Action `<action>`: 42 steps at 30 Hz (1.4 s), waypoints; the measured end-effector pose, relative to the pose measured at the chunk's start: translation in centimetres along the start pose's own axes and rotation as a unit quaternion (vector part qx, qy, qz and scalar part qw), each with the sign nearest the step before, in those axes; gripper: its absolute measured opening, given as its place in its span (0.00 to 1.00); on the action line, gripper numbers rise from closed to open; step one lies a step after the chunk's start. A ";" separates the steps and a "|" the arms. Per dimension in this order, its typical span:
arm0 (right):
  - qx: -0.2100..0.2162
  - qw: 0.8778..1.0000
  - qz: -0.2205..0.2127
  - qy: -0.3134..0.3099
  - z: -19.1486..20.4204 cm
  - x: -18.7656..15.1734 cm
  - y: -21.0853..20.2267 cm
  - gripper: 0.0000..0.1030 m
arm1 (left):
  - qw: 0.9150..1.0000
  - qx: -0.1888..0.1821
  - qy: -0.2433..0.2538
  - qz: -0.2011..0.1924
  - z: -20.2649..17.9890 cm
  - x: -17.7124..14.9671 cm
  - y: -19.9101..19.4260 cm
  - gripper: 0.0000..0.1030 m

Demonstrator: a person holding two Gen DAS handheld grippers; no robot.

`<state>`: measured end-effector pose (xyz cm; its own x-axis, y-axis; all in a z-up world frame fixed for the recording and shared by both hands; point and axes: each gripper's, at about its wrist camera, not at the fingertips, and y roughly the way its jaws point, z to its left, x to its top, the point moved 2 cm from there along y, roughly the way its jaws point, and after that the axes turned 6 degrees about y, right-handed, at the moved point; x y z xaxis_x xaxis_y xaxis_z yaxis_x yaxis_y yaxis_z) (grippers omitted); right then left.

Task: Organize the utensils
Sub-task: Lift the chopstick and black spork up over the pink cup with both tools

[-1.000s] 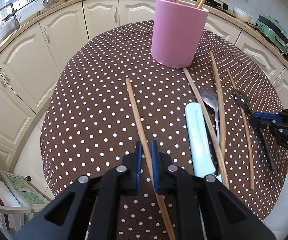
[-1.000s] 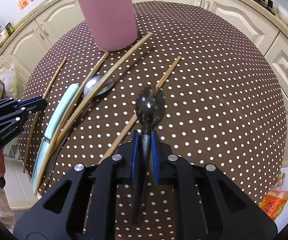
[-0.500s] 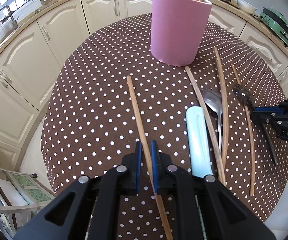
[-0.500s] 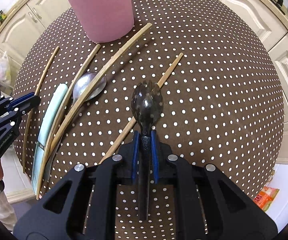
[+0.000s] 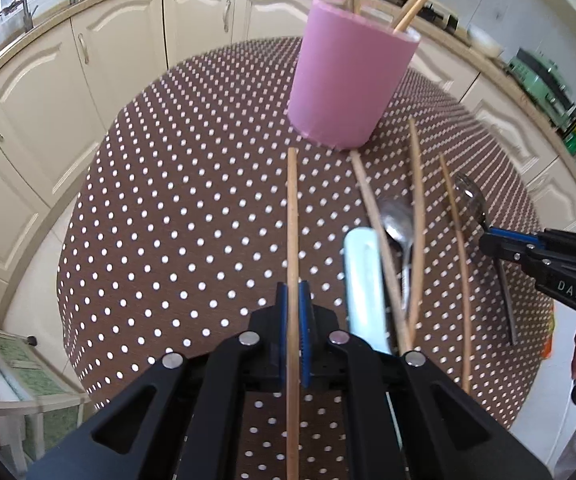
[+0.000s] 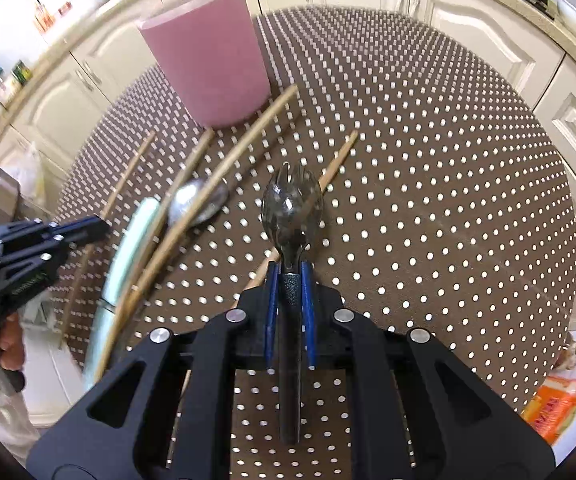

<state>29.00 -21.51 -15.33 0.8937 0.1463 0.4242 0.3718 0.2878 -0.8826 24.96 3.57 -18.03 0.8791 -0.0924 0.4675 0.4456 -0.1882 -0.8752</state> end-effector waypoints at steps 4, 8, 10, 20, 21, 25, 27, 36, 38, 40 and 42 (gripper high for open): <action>0.033 0.999 -0.038 0.005 -0.2 0.3 -2.2 0.11 | 0.999 -0.018 -0.001 -0.041 -0.5 0.4 -2.1 0.05; 0.058 0.995 -0.076 0.007 0.5 0.4 -4.4 0.11 | 0.996 -0.036 0.004 -0.079 -0.9 0.8 -4.3 0.05; 0.072 0.993 -0.091 0.003 0.7 0.7 -5.5 0.11 | 0.994 -0.045 0.006 -0.097 -1.3 1.1 -5.2 0.05; 0.124 0.983 -0.133 -0.008 3.0 0.6 -6.5 0.11 | 0.983 -0.073 0.013 -0.166 -2.9 1.4 -8.0 0.05; 0.131 0.982 -0.135 -0.008 3.2 0.6 -6.3 0.11 | 0.982 -0.073 0.014 -0.171 -3.0 1.5 -8.1 0.05; 0.144 0.979 -0.147 -0.008 4.3 0.9 -6.4 0.11 | 0.978 -0.079 0.022 -0.193 -3.4 1.6 -8.8 0.05; 0.148 0.977 -0.155 -0.008 4.7 1.1 -6.5 0.11 | 0.975 -0.078 0.024 -0.206 -3.5 1.7 -9.1 0.05; 0.159 0.969 -0.187 -0.013 6.8 1.8 -7.1 0.11 | 0.964 -0.069 0.041 -0.254 -3.8 2.3 -10.1 0.05; 0.161 0.967 -0.195 -0.013 7.0 2.2 -7.2 0.11 | 0.962 -0.071 0.039 -0.262 -3.7 2.7 -10.2 0.05; 0.164 0.965 -0.203 -0.011 7.2 2.5 -7.4 0.11 | 0.959 -0.075 0.039 -0.271 -3.7 3.0 -10.4 0.05; 0.168 0.962 -0.214 -0.009 7.3 2.9 -7.6 0.11 | 0.956 -0.075 0.039 -0.281 -3.5 3.2 -10.6 0.05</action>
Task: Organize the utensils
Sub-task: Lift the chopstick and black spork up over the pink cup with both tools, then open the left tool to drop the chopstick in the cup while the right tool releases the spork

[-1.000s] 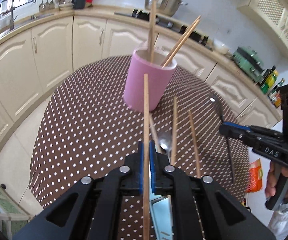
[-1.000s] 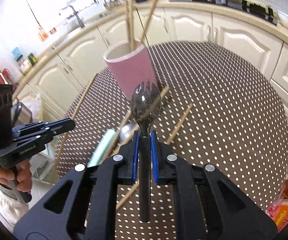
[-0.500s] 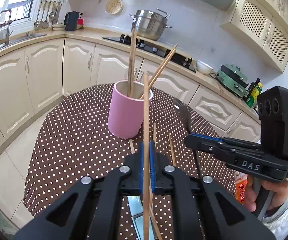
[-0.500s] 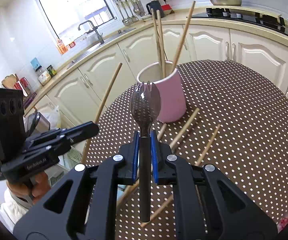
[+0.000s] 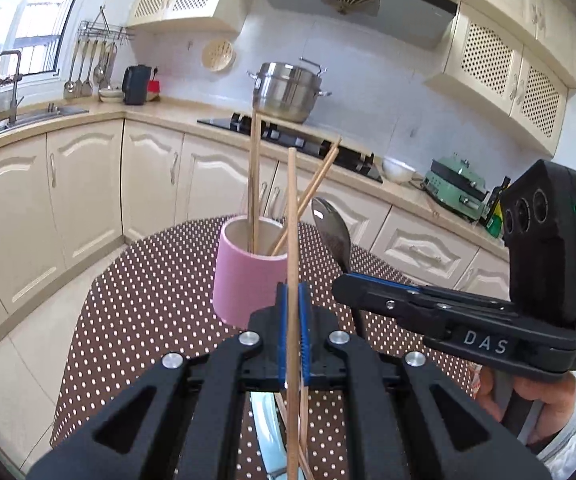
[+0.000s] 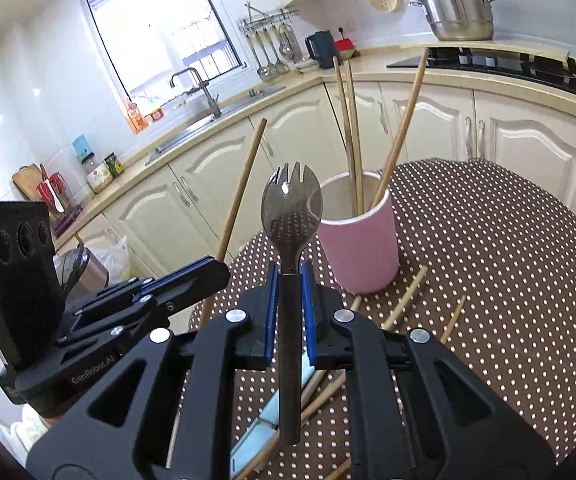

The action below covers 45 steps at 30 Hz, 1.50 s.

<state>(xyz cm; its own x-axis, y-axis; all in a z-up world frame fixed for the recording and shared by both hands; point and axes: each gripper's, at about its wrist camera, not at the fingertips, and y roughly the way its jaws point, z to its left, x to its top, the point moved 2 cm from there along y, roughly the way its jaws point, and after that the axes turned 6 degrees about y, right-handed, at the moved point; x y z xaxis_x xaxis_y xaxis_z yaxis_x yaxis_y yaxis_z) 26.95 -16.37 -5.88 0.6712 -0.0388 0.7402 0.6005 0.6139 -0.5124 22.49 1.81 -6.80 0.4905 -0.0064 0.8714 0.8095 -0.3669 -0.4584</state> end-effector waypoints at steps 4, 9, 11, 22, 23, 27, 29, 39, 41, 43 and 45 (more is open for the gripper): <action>0.002 1.000 -0.020 -0.003 0.2 1.0 0.1 0.11 | 1.000 -0.004 -0.002 -0.020 0.6 0.9 0.1 0.05; 0.001 0.999 -0.054 -0.006 0.4 2.4 0.5 0.11 | 0.999 -0.002 0.002 -0.051 0.9 2.6 0.1 0.05; 0.000 0.998 -0.066 -0.006 0.3 3.0 0.6 0.12 | 0.998 0.000 0.006 -0.069 1.1 3.3 0.1 0.05; -0.003 0.990 -0.138 -0.003 -0.5 6.0 2.4 0.11 | 0.989 0.012 0.000 -0.149 2.9 7.0 1.2 0.05; -0.004 0.990 -0.143 -0.004 -0.6 6.3 2.5 0.11 | 0.988 0.012 -0.001 -0.156 3.1 7.4 1.3 0.05; -0.009 0.985 -0.171 -0.008 -1.0 7.3 3.3 0.11 | 0.983 0.009 -0.012 -0.183 4.2 8.7 2.0 0.05; -0.012 0.983 -0.181 -0.011 -1.4 7.7 3.7 0.11 | 0.982 0.010 -0.018 -0.187 4.6 9.2 2.6 0.05; -0.030 0.975 -0.219 -0.036 -3.1 8.2 6.8 0.12 | 0.974 0.004 -0.037 -0.222 5.0 9.9 6.2 0.05; -0.032 0.975 -0.214 -0.044 -3.4 7.7 7.2 0.12 | 0.972 0.013 -0.032 -0.231 4.9 10.1 6.9 0.05; -0.036 0.975 -0.212 -0.053 -3.8 7.2 7.3 0.12 | 0.971 0.019 -0.026 -0.237 4.7 10.2 7.5 0.05; -0.037 0.975 -0.211 -0.050 -4.4 6.7 7.0 0.12 | 0.969 0.026 -0.022 -0.245 4.6 10.2 8.2 0.05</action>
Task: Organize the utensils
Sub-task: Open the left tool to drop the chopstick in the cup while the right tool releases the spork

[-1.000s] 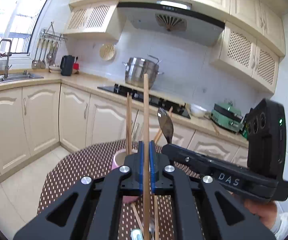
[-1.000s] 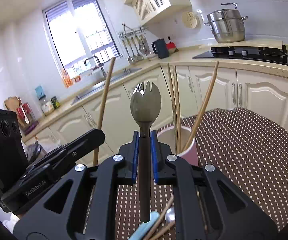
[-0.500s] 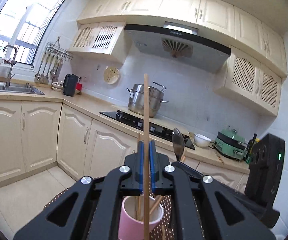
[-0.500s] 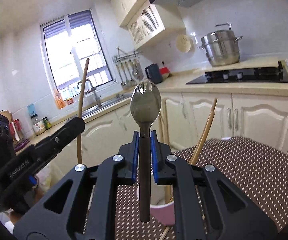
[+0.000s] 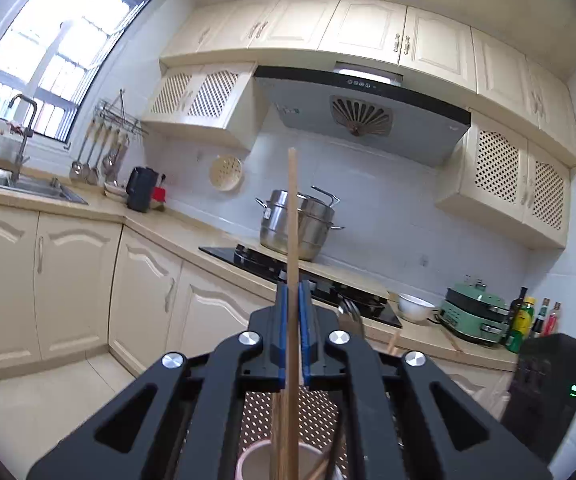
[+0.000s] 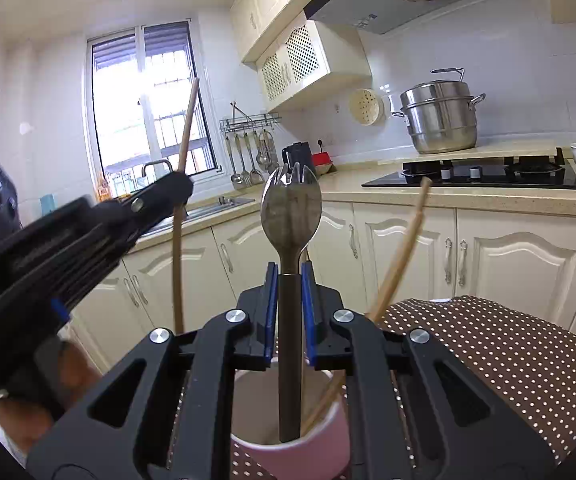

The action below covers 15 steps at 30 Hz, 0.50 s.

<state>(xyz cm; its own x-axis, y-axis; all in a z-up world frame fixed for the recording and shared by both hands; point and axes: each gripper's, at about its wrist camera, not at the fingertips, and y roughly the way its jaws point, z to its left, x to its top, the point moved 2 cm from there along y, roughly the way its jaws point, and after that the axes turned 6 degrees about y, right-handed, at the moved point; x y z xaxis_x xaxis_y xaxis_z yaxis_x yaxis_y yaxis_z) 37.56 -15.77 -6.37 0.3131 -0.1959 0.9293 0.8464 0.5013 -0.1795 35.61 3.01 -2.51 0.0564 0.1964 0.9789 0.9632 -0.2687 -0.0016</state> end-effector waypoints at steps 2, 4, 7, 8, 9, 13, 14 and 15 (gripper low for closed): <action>-0.001 1.000 0.001 -0.003 -0.3 -0.3 -0.4 0.12 | 1.000 0.006 0.001 -0.005 -0.1 -0.4 0.6 0.05; -0.001 1.000 0.004 -0.009 -0.4 -0.7 -0.6 0.12 | 1.000 0.011 0.007 -0.006 -0.2 -0.9 1.3 0.05; -0.003 1.000 0.010 -0.012 -0.6 -1.4 -0.7 0.12 | 1.000 0.012 0.006 0.005 -0.2 -2.0 1.9 0.05; -0.002 1.000 0.012 -0.012 -0.6 -1.6 -0.7 0.12 | 1.000 0.013 0.005 0.010 -0.2 -2.3 1.9 0.05; -0.002 1.000 0.014 -0.013 -0.6 -1.8 -0.7 0.12 | 1.000 0.012 0.004 0.016 -0.1 -2.6 1.9 0.05; -0.003 1.000 0.019 -0.009 -0.9 -2.3 -0.9 0.12 | 1.000 0.014 0.010 0.026 0.0 -3.5 1.1 0.05; -0.004 1.000 0.019 -0.007 -1.0 -2.3 -1.0 0.12 | 0.999 0.016 0.013 0.028 -0.1 -3.8 0.7 0.05; -0.005 1.000 0.019 -0.006 -1.0 -2.3 -1.1 0.12 | 0.999 0.015 0.014 0.029 -0.2 -3.9 0.5 0.05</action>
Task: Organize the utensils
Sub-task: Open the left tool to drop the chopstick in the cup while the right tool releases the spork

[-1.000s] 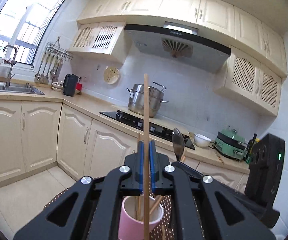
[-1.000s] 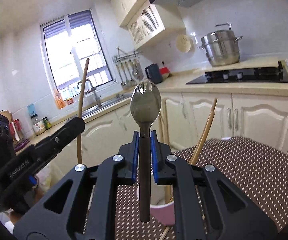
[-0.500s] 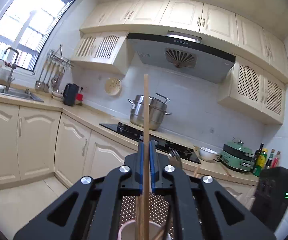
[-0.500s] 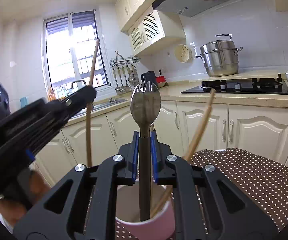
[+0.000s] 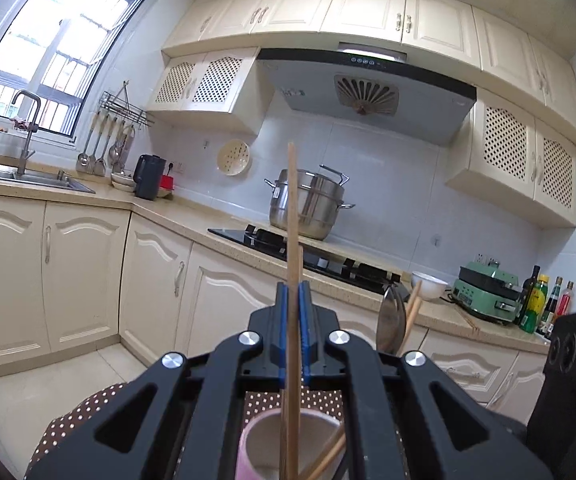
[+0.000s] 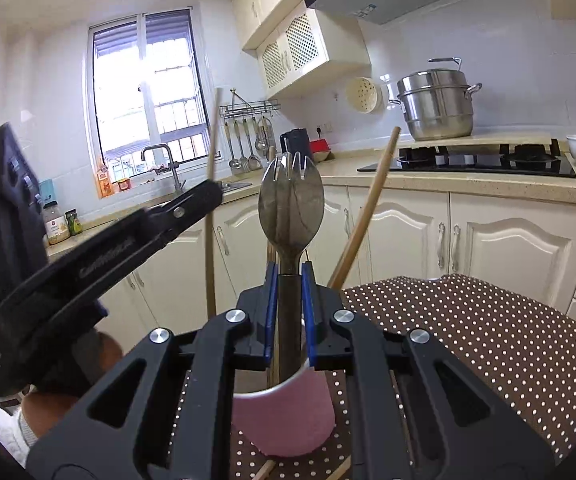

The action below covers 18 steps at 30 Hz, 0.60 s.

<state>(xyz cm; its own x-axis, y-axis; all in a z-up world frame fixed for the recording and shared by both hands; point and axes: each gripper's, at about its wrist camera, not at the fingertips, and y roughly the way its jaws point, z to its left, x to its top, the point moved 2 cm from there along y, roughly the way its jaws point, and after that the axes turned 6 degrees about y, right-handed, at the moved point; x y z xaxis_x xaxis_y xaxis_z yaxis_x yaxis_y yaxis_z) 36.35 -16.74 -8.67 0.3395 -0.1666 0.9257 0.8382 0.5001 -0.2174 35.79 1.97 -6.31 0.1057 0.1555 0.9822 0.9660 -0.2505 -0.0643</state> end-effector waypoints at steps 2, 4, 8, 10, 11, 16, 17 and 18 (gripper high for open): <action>-0.001 1.000 0.000 -0.003 0.2 0.0 -0.4 0.12 | 1.000 0.001 0.007 0.005 -0.2 -0.4 -0.5 0.05; -0.004 1.000 0.003 -0.007 0.4 -0.1 -0.6 0.12 | 1.000 0.001 0.012 0.013 -0.3 -0.7 -1.0 0.05; -0.013 1.000 0.010 -0.016 0.8 -0.4 -1.2 0.12 | 0.999 0.001 0.021 0.033 -0.7 -1.4 -2.0 0.05; -0.015 1.000 0.020 -0.018 0.8 -0.7 -1.2 0.12 | 0.999 0.001 0.024 0.045 -0.8 -1.7 -2.5 0.06; -0.019 0.999 0.022 -0.020 0.8 -0.9 -1.2 0.12 | 0.998 0.000 0.024 0.053 -0.8 -1.8 -2.7 0.06; -0.035 0.999 0.031 -0.016 0.6 -1.8 -1.8 0.25 | 0.997 0.008 0.018 0.069 -0.5 -2.2 -4.4 0.33; -0.039 0.999 0.030 -0.015 0.5 -1.8 -2.1 0.29 | 0.997 0.010 0.021 0.068 -0.5 -2.2 -4.8 0.34; -0.040 0.999 0.030 -0.014 0.5 -1.9 -2.3 0.30 | 0.997 0.011 0.024 0.069 -0.5 -2.1 -5.2 0.34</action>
<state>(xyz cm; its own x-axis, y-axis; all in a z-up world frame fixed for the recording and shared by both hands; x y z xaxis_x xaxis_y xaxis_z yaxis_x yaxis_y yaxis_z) 33.60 -17.14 -9.76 0.3787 -0.1148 0.9184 0.8489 0.4384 -0.2953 30.41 2.51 -7.97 0.2268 0.0751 0.9710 0.9481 -0.2450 -0.2025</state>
